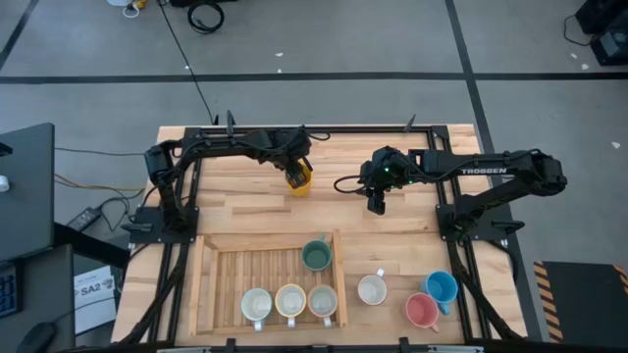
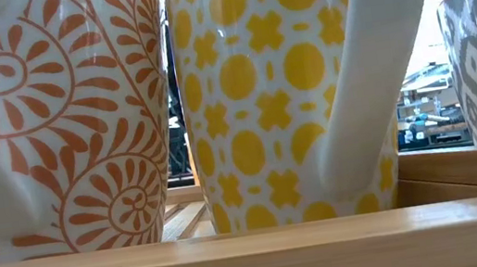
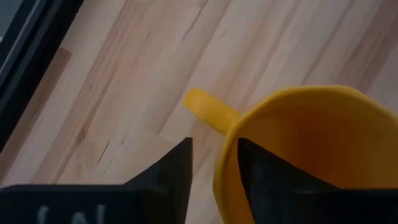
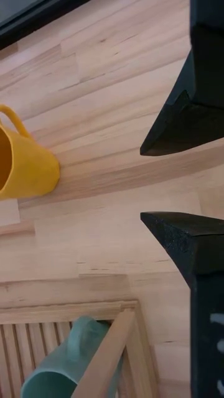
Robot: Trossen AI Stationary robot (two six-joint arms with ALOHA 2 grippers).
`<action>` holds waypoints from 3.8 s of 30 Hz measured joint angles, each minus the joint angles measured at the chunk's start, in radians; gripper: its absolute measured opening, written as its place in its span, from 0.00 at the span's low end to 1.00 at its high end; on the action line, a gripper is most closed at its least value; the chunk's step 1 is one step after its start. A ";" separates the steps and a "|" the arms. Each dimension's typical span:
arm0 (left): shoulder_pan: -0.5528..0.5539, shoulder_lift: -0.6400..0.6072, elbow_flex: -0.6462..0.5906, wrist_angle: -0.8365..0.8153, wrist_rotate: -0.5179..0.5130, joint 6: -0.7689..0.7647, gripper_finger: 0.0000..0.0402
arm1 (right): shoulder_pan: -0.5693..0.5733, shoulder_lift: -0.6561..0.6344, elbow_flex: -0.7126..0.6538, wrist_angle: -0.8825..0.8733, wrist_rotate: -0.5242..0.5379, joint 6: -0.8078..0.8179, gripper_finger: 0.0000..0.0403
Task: Place coffee mugs
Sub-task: Put the yellow mug on the shelf
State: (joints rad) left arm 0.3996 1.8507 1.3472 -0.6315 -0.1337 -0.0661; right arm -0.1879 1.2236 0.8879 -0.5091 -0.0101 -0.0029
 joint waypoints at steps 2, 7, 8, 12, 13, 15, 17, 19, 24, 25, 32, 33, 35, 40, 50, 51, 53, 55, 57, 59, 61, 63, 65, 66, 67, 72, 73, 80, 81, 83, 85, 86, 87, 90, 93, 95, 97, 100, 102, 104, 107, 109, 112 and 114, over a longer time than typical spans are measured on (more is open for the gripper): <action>0.000 0.000 0.000 0.000 0.000 0.000 0.28 | 0.000 0.000 0.000 0.000 0.000 0.000 0.40; 0.000 0.000 0.000 -0.001 0.001 0.001 0.18 | 0.000 0.000 0.000 0.000 0.000 0.000 0.40; 0.000 0.000 0.000 -0.001 0.000 0.001 0.16 | 0.000 0.000 0.000 0.000 0.000 0.000 0.40; 0.000 0.000 0.001 0.005 0.004 0.000 0.10 | 0.000 0.000 0.000 0.000 0.000 0.000 0.40; 0.000 -0.001 0.001 0.004 0.005 -0.001 0.09 | 0.000 0.000 0.000 0.000 0.000 0.000 0.40; 0.000 -0.001 0.001 0.005 0.006 -0.001 0.08 | 0.000 0.000 0.000 0.000 0.000 0.001 0.40; 0.000 -0.001 0.001 0.005 0.007 -0.001 0.08 | 0.000 0.000 0.000 0.000 0.000 0.001 0.40; 0.000 -0.007 0.001 0.002 0.007 -0.001 0.08 | 0.000 0.000 0.000 0.000 0.000 0.005 0.40; -0.002 -0.035 0.006 -0.034 0.012 0.003 0.07 | 0.000 0.000 0.000 0.001 -0.001 0.011 0.40; -0.005 -0.045 0.010 -0.040 0.016 0.003 0.07 | 0.000 0.000 0.000 0.001 -0.001 0.011 0.40; -0.040 -0.098 0.079 -0.173 0.024 0.013 0.07 | 0.000 0.000 0.000 0.007 -0.002 0.011 0.40; -0.049 -0.109 0.093 -0.195 0.023 0.013 0.07 | 0.000 0.000 0.000 0.008 -0.002 0.011 0.40; -0.072 -0.125 0.126 -0.245 0.025 0.013 0.07 | 0.000 0.000 0.000 0.008 -0.002 0.011 0.40; -0.150 -0.141 0.216 -0.376 0.027 -0.003 0.07 | 0.000 0.000 0.000 0.010 -0.002 0.011 0.40; -0.343 -0.147 0.375 -0.539 0.027 -0.118 0.07 | 0.000 0.000 0.000 0.011 -0.002 0.011 0.40; -0.362 -0.147 0.383 -0.560 0.027 -0.137 0.07 | 0.000 0.000 0.000 0.011 -0.002 0.011 0.40; -0.403 -0.147 0.393 -0.585 0.028 -0.163 0.07 | 0.000 0.000 0.000 0.011 -0.002 0.011 0.40; -0.441 -0.147 0.397 -0.615 0.028 -0.186 0.07 | 0.000 0.000 0.000 0.011 -0.002 0.011 0.40; -0.479 -0.147 0.397 -0.657 0.027 -0.202 0.07 | 0.000 0.000 0.000 0.011 -0.002 0.011 0.40; -0.516 -0.147 0.397 -0.669 0.025 -0.225 0.07 | 0.000 0.000 0.000 0.011 -0.002 0.011 0.40; -0.549 -0.147 0.397 -0.672 0.013 -0.251 0.07 | 0.000 0.000 0.000 0.011 -0.007 0.011 0.40; -0.579 -0.147 0.397 -0.679 -0.012 -0.276 0.07 | 0.000 0.000 0.000 0.011 -0.010 0.011 0.40; -0.608 -0.147 0.397 -0.676 -0.043 -0.295 0.07 | 0.000 0.000 0.000 0.011 -0.011 0.011 0.40; -0.620 -0.147 0.392 -0.672 -0.052 -0.298 0.07 | 0.000 0.000 0.000 0.011 -0.011 0.011 0.40; -0.630 -0.147 0.378 -0.661 -0.057 -0.298 0.07 | 0.000 0.000 0.000 0.011 -0.011 0.011 0.40; -0.653 -0.145 0.273 -0.636 -0.052 -0.315 0.07 | 0.001 0.000 0.000 0.016 -0.011 0.011 0.40; -0.653 -0.145 0.247 -0.613 -0.050 -0.316 0.07 | 0.001 0.000 0.000 0.015 -0.011 0.011 0.40; -0.637 -0.145 0.101 -0.425 0.043 -0.308 0.08 | 0.001 0.000 0.000 0.017 -0.011 0.011 0.40; -0.636 -0.145 0.084 -0.409 0.052 -0.308 0.08 | 0.001 0.000 0.000 0.017 -0.011 0.011 0.40; -0.637 -0.145 0.055 -0.375 0.060 -0.306 0.08 | 0.001 0.000 0.000 0.019 -0.011 0.011 0.40; -0.637 -0.145 0.033 -0.331 0.060 -0.306 0.08 | 0.001 0.000 0.000 0.021 -0.011 0.011 0.40; -0.637 -0.146 0.018 -0.299 0.060 -0.309 0.08 | 0.001 0.000 0.000 0.021 -0.011 0.011 0.40; -0.638 -0.145 0.003 -0.271 0.060 -0.309 0.08 | 0.001 0.000 0.000 0.021 -0.011 0.011 0.40; -0.639 -0.145 -0.023 -0.249 0.060 -0.316 0.09 | 0.001 0.000 0.000 0.022 -0.011 0.010 0.40; -0.639 -0.145 -0.050 -0.220 0.060 -0.321 0.09 | 0.001 0.000 0.000 0.022 -0.011 0.010 0.40; -0.640 -0.145 -0.072 -0.197 0.063 -0.338 0.09 | 0.001 0.000 0.000 0.022 -0.011 0.010 0.40; -0.643 -0.145 -0.091 -0.164 0.065 -0.342 0.09 | 0.001 0.000 0.000 0.022 -0.011 0.010 0.40; -0.646 -0.149 -0.117 -0.120 0.065 -0.350 0.09 | 0.001 0.000 0.000 0.022 -0.011 0.009 0.40; -0.646 -0.149 -0.123 -0.107 0.064 -0.365 0.09 | 0.001 0.000 0.000 0.022 -0.011 0.008 0.40; -0.646 -0.149 -0.124 -0.107 0.065 -0.368 0.09 | 0.001 0.000 0.000 0.022 -0.011 0.008 0.40; -0.646 -0.149 -0.124 -0.108 0.065 -0.368 0.09 | 0.001 0.000 0.000 0.022 -0.011 0.008 0.40; -0.646 -0.149 -0.124 -0.108 0.065 -0.368 0.09 | 0.001 0.000 0.000 0.022 -0.011 0.008 0.40; -0.646 -0.149 -0.124 -0.109 0.065 -0.368 0.09 | 0.001 0.000 0.000 0.022 -0.011 0.008 0.40; -0.646 -0.149 -0.124 -0.109 0.065 -0.368 0.09 | 0.001 0.000 0.000 0.022 -0.011 0.008 0.40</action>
State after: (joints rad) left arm -0.2466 1.7020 1.2228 -0.7406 -0.0689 -0.4338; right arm -0.1867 1.2236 0.8879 -0.4870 -0.0212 0.0051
